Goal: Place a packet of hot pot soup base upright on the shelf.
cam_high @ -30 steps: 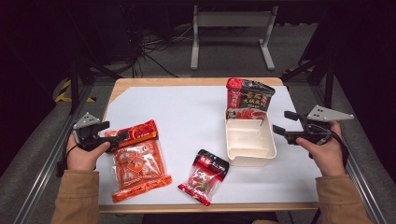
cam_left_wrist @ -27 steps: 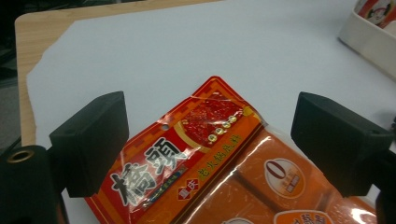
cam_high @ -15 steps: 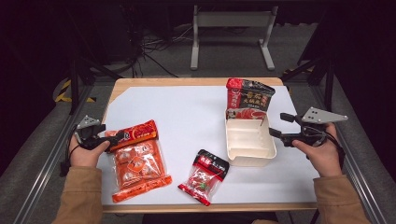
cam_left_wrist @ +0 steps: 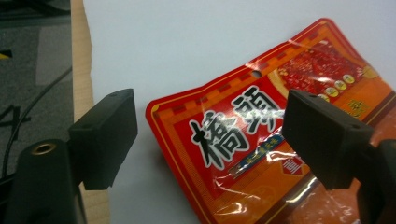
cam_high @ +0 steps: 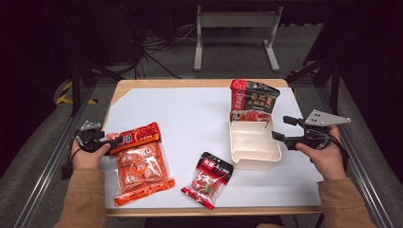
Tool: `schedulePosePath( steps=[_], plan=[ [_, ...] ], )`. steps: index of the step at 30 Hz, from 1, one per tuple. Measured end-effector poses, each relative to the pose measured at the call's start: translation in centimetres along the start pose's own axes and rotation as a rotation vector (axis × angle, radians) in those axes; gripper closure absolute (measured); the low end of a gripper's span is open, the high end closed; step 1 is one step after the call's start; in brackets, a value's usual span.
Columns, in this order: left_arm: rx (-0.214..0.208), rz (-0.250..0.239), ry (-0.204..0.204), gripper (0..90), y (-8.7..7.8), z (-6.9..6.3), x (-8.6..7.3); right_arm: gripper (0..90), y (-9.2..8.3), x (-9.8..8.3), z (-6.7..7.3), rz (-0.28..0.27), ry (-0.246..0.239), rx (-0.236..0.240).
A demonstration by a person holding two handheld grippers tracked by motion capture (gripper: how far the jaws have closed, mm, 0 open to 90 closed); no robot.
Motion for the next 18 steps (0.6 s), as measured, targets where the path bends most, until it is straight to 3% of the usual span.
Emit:
schedulePosePath(
  steps=[5, 10, 16, 18],
  plan=[
    [-0.025, 0.02, -0.029, 25.5, 0.4, 0.28, -0.53, 24.9, 0.06, -0.04, -0.02, 0.0, -0.001, 0.001],
    [-0.06, 0.023, -0.029, 32.9, 0.49, 0.3, -0.73, 24.9, 0.1, -0.08, -0.01, 0.002, -0.001, 0.002],
    [-0.129, 0.007, -0.034, 53.4, 0.2, -0.05, -0.74, 25.0, 0.08, -0.08, 0.01, 0.001, 0.0, 0.003],
    [-0.155, -0.005, -0.027, 55.4, 0.09, -0.3, -0.6, 25.0, 0.11, -0.12, 0.03, 0.002, 0.001, 0.005]
  ],
)
Point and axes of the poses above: each handheld gripper's, and its own axes: y roughly forward along the jaws, x roughly out of its top, z roughly to its left, the point moved 8 cm from there along y, roughly forward along the jaws, and after that the axes turned 2 degrees about x, right-handed, at the moved point
